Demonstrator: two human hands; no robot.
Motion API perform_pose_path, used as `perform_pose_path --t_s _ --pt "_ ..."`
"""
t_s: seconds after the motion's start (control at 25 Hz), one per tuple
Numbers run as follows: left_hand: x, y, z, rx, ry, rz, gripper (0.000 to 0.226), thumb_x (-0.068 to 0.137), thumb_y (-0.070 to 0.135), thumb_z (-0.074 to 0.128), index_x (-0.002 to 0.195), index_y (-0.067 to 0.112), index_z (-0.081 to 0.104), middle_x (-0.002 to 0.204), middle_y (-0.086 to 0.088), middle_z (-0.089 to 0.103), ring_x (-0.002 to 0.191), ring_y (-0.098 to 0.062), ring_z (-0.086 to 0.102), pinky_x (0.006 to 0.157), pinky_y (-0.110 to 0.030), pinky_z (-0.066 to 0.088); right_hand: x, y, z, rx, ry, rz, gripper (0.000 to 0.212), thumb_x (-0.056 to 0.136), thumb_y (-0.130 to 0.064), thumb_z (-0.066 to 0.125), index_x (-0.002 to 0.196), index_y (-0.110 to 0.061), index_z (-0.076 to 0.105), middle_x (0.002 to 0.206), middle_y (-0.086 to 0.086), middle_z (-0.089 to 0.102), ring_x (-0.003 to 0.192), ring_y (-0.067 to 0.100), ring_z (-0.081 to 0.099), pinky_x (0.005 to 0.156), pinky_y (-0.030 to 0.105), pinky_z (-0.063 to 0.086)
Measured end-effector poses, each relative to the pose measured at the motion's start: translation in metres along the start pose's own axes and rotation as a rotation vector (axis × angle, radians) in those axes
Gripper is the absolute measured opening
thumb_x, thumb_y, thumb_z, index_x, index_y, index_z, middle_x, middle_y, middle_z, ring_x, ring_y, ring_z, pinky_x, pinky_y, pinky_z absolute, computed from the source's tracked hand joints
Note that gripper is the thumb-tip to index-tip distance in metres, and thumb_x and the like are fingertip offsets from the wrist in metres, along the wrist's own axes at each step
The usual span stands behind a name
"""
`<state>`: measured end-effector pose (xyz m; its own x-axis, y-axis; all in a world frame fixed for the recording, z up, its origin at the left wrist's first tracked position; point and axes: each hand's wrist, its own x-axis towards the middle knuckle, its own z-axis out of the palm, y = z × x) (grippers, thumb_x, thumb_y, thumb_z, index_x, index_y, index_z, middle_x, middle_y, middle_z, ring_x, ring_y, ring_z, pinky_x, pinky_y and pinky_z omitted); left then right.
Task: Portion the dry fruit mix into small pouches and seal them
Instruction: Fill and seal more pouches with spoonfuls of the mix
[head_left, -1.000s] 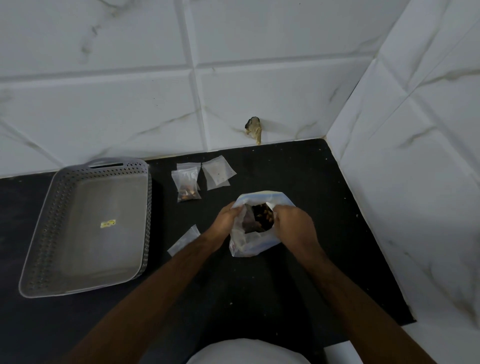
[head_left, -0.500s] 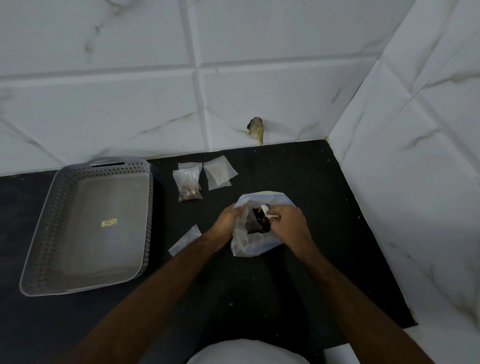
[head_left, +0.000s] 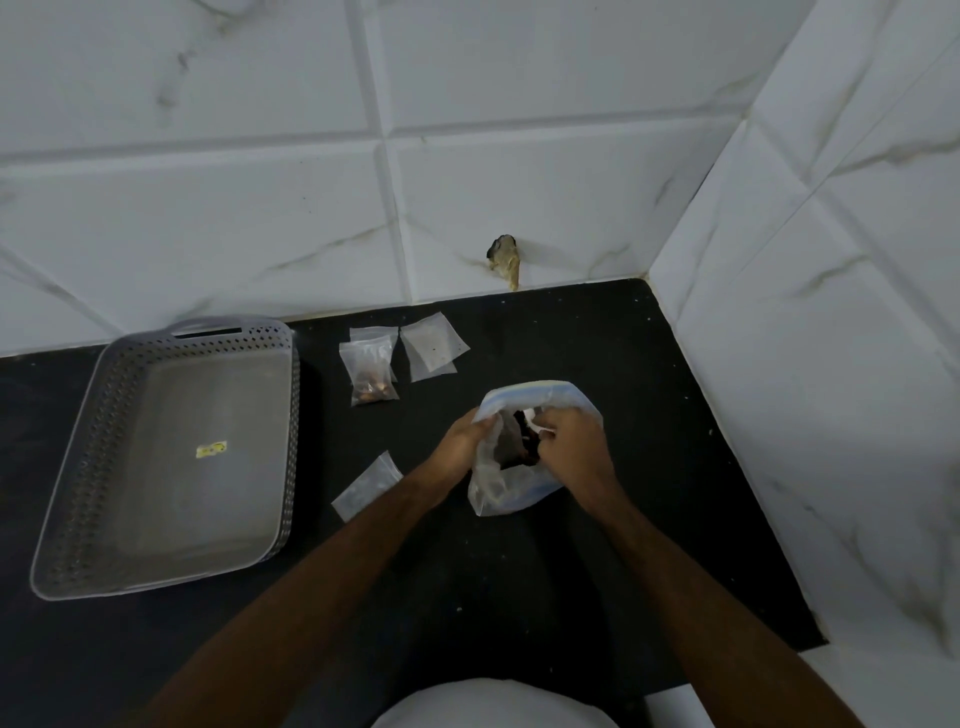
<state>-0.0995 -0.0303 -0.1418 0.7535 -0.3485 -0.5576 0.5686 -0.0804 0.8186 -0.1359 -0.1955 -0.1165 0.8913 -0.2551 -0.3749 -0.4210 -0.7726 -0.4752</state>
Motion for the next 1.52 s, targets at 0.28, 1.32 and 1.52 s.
perform_pose_path --t_s 0.28,1.32,1.52 --pt "0.001 0.006 -0.006 -0.02 0.048 0.024 0.023 0.106 0.027 0.047 0.123 0.017 0.06 0.114 -0.005 0.066 0.103 -0.016 0.065 0.086 -0.031 0.053 0.009 -0.002 -0.005 0.542 -0.16 0.398 0.02 0.1 -0.024 0.061 0.092 -0.013 0.076 0.08 0.009 0.077 0.064 0.013 0.066 0.074 0.034 0.056" --pt "-0.004 0.007 -0.022 0.1 0.16 0.088 0.021 0.105 0.028 0.05 0.117 0.017 0.064 0.114 -0.007 0.067 0.11 -0.023 0.066 0.095 -0.041 0.053 -0.013 0.015 -0.03 0.971 -0.287 0.396 0.028 0.101 -0.001 0.047 0.12 -0.008 0.066 0.089 0.01 0.07 0.071 0.013 0.061 0.065 0.027 0.051" --pt "-0.003 0.01 -0.021 0.081 0.159 0.138 0.016 0.103 0.03 0.056 0.117 0.026 0.06 0.115 0.0 0.067 0.11 -0.018 0.066 0.093 -0.036 0.055 -0.02 0.022 -0.038 0.979 -0.313 0.326 0.028 0.101 -0.003 0.047 0.118 -0.011 0.068 0.092 0.01 0.07 0.073 0.014 0.063 0.064 0.027 0.051"
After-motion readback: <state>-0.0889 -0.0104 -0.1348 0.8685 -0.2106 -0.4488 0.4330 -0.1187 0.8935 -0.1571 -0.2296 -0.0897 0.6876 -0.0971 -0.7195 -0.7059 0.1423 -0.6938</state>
